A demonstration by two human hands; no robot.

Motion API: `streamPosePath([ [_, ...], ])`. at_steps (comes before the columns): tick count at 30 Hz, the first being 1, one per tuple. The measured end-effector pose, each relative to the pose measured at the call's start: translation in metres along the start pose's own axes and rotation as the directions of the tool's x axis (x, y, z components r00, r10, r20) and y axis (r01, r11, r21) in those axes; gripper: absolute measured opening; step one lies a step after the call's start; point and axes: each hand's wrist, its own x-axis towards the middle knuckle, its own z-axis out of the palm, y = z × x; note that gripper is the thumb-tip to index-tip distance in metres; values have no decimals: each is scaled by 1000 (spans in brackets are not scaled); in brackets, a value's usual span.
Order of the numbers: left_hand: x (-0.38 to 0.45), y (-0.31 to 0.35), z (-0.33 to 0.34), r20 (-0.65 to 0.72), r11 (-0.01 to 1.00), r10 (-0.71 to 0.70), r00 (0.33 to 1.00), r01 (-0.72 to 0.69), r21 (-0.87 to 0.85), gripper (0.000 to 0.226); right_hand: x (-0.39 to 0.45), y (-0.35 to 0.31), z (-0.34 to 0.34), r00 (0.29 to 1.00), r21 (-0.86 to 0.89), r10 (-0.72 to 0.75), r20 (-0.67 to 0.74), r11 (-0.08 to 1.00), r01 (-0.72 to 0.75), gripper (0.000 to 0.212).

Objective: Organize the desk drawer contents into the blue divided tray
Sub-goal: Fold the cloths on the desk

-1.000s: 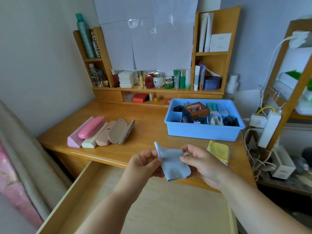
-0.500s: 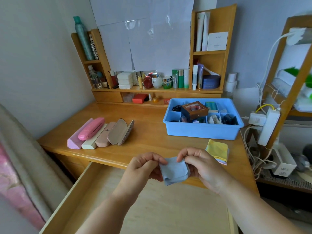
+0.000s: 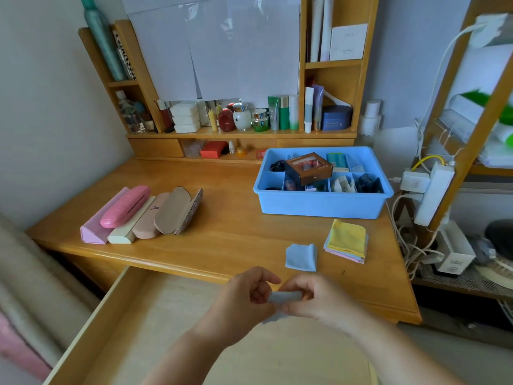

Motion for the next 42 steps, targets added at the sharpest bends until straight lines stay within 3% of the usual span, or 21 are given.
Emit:
streamPosePath([
  [2,5,1,2,-2,999,8,1000,-8,34,30,3,2,-1,997,-28,-31,-73,999,29,10],
  [6,17,3,1,-98,996,18,995,-9,92,13,6,4,-9,987,-17,-64,-150,998,62,20],
  [11,37,10,1,-251,988,-44,967,6,-153,22,8,8,-31,895,-43,-90,-437,996,79,18],
  [13,48,12,3,-346,995,-26,938,-7,-96,18,7,12,-42,869,-166,-94,-486,986,14,13],
  [15,60,14,4,-399,1000,17,917,-22,-7,16,7,17,-47,885,-296,-128,-448,955,-11,13],
  [19,81,21,7,-419,975,161,894,-77,209,13,11,25,-45,894,-315,-153,-421,949,14,13],
  [22,88,27,11,-367,938,264,892,-148,315,17,13,23,-42,848,-194,-179,-499,977,92,16],
  [24,86,29,18,-337,936,281,899,-180,303,20,16,12,-39,866,36,-125,-485,986,162,19],
  [28,73,33,32,-271,948,285,919,-230,218,17,19,-8,-33,937,476,-18,-350,858,194,15],
  [31,67,33,33,-185,943,317,930,-287,169,18,18,-13,-32,941,567,45,-335,807,163,14],
  [33,67,34,26,-195,963,267,944,-252,98,25,19,-15,-37,914,445,78,-399,888,119,11],
  [35,70,35,17,-197,957,277,940,-252,141,33,20,-18,-46,902,150,3,-431,986,69,14],
  [38,79,39,8,-39,959,214,976,-202,200,30,23,-27,-62,922,-217,-103,-374,976,21,9],
  [40,87,41,7,-9,978,145,989,-142,156,19,26,-30,-70,930,-253,-96,-355,967,3,6],
  [42,94,40,7,-67,986,134,989,-126,111,19,30,-31,-73,931,-232,-106,-349,972,23,9],
])
